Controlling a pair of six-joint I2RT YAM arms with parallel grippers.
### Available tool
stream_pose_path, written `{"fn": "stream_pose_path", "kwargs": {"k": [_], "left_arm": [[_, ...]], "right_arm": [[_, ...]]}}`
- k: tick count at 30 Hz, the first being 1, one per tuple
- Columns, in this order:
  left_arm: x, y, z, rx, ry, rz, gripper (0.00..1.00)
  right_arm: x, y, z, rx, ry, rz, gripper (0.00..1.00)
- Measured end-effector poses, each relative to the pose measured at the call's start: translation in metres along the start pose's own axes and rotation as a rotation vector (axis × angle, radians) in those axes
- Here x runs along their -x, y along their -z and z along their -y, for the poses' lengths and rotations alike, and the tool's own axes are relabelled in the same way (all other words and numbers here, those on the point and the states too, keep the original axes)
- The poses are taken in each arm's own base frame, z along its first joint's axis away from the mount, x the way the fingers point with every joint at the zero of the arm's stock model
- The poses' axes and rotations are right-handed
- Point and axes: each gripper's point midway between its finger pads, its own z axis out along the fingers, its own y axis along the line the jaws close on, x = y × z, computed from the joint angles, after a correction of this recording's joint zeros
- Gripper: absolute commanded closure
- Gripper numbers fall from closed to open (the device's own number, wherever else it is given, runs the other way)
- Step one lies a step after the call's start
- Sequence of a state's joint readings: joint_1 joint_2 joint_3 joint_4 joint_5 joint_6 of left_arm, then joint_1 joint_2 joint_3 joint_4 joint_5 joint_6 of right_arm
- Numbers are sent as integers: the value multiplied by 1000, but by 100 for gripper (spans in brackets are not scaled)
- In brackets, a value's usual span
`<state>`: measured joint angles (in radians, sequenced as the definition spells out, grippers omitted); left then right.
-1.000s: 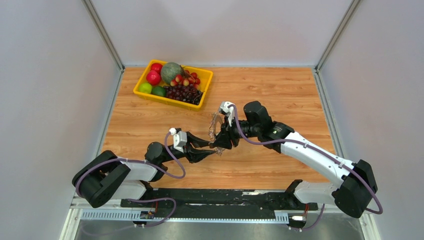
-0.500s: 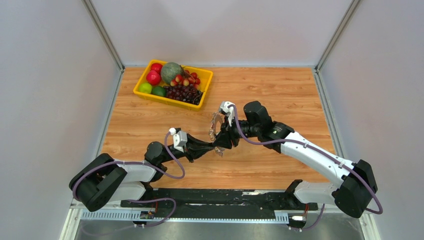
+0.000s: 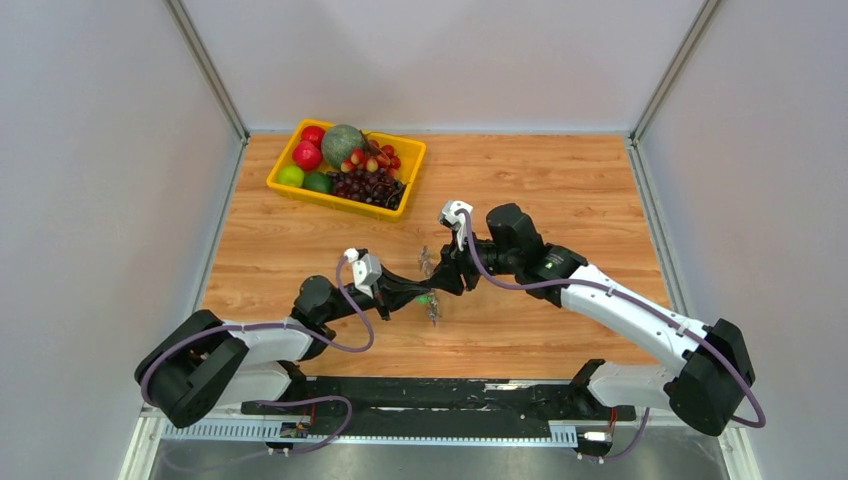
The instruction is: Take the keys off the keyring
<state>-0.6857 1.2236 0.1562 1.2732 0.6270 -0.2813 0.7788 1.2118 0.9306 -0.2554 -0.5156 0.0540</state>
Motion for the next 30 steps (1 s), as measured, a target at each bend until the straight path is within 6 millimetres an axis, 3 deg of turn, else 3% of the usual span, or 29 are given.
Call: {"fn": "stream_pose_path", "kwargs": {"k": [3,6,10,19,25,30], "left_arm": [[-7,1,-3,15,25,-32,100],[-18,3,-3,25,62,-75,100],[-18,1,-8,67,125,-134,100],[43,-11,-31,252,214,-300,100],[44,4,-44,393,287,-640,100],[42,33,-52,496,281,-920,100]], "right_arm": [[-2,-1,8,-44,-8,3,26],[-5,-1,16,-88,-16,9,18],[-13,4,23,-140,-19,17,18],[0,32,28,-241,2,164,19],[-3,39,26,-248,5,240,21],[-9,34,27,-238,-18,270,23]]}}
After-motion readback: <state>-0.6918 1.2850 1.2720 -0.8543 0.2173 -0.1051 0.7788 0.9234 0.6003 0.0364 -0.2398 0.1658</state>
